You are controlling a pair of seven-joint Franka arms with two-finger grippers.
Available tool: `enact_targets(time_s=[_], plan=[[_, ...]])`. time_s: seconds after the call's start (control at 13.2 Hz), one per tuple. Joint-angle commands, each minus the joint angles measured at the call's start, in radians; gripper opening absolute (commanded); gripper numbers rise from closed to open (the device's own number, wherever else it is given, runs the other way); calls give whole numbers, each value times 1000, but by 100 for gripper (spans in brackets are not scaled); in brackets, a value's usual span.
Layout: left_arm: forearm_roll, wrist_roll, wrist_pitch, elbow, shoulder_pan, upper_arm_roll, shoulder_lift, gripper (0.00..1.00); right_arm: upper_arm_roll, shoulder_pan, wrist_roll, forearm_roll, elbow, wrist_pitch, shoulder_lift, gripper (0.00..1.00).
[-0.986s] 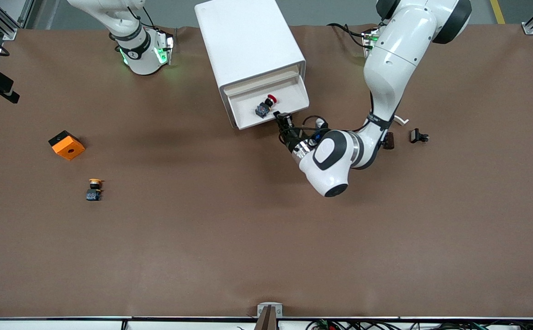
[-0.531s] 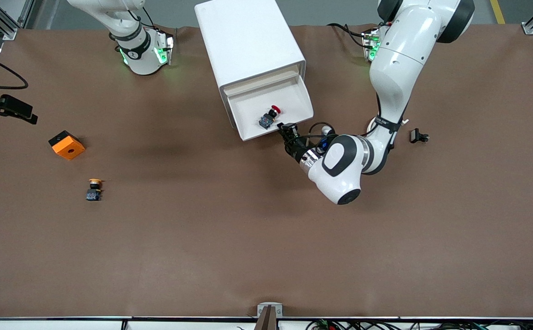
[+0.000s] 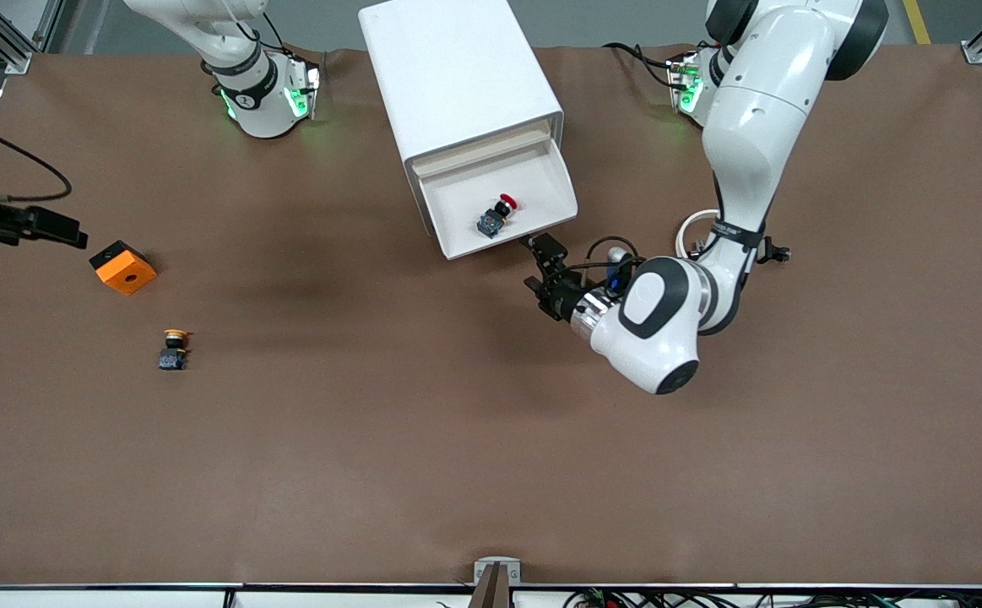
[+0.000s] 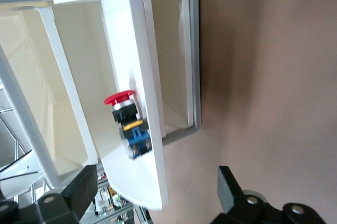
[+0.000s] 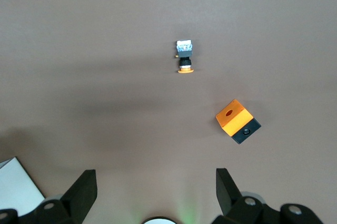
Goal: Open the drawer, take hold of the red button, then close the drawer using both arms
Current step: 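Release the handle with the left gripper while the right gripper moves in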
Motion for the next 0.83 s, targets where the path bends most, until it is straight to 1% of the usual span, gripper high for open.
enact_targets(time_s=[0.0,0.15,0.3,0.38,0.45,0.53,0.61,0.76], plan=[[74,7,-9,46,15,3,-17,100,5,2,20,-17,34,-13,21,100],[188,16,-9,97,15,1,-31,100,9,10,136,13,33,-16,20,100],[260,78,0,121,15,1,-60,100,12,64,286,26,31,-36,14,100],[299,164,6,124,20,3,-82,100,12,96,340,28,31,-47,11,100],[344,271,9,125,17,30,-118,100,14,128,386,29,28,-48,6,100],[430,390,60,123,1,70,-146,100,14,188,473,30,27,-48,3,100],[514,474,87,120,-2,76,-180,100,14,267,592,30,25,-50,0,100],[620,513,89,118,-2,79,-201,100,14,413,806,43,22,-31,6,100]])
